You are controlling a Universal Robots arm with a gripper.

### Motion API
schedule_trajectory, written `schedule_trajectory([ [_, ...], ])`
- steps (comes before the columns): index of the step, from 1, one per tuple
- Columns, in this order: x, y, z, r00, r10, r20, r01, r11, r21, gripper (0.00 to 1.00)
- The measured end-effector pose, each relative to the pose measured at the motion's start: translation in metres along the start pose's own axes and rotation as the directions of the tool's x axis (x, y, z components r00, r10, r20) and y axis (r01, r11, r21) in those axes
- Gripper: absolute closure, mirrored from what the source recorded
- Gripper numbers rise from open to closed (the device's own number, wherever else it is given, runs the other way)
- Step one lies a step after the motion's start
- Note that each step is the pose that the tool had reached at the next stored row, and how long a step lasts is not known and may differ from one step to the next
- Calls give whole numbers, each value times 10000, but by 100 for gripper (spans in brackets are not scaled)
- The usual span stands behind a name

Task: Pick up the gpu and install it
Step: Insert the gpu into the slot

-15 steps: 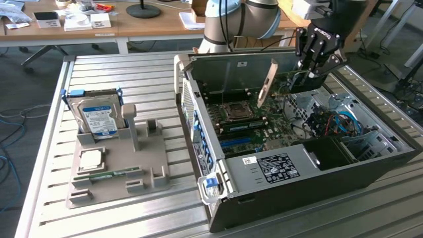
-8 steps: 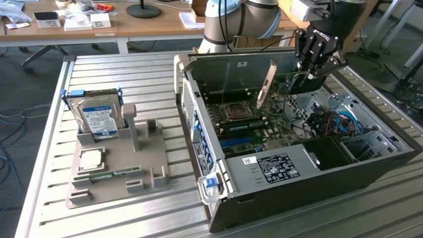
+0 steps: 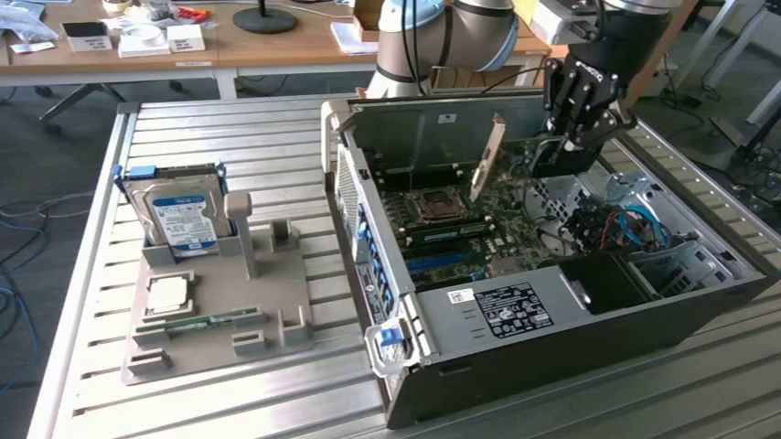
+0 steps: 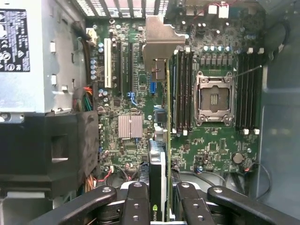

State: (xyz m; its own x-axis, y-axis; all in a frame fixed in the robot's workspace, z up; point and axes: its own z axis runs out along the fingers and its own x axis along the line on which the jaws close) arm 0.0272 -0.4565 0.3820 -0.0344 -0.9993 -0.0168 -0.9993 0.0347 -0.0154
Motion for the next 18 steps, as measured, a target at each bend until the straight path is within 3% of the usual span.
schedule_trajectory([
  [5,3,47,98,9995,326,-4,-326,9995,5,73],
  [18,5,98,108,9995,327,-5,-327,9995,6,73],
])
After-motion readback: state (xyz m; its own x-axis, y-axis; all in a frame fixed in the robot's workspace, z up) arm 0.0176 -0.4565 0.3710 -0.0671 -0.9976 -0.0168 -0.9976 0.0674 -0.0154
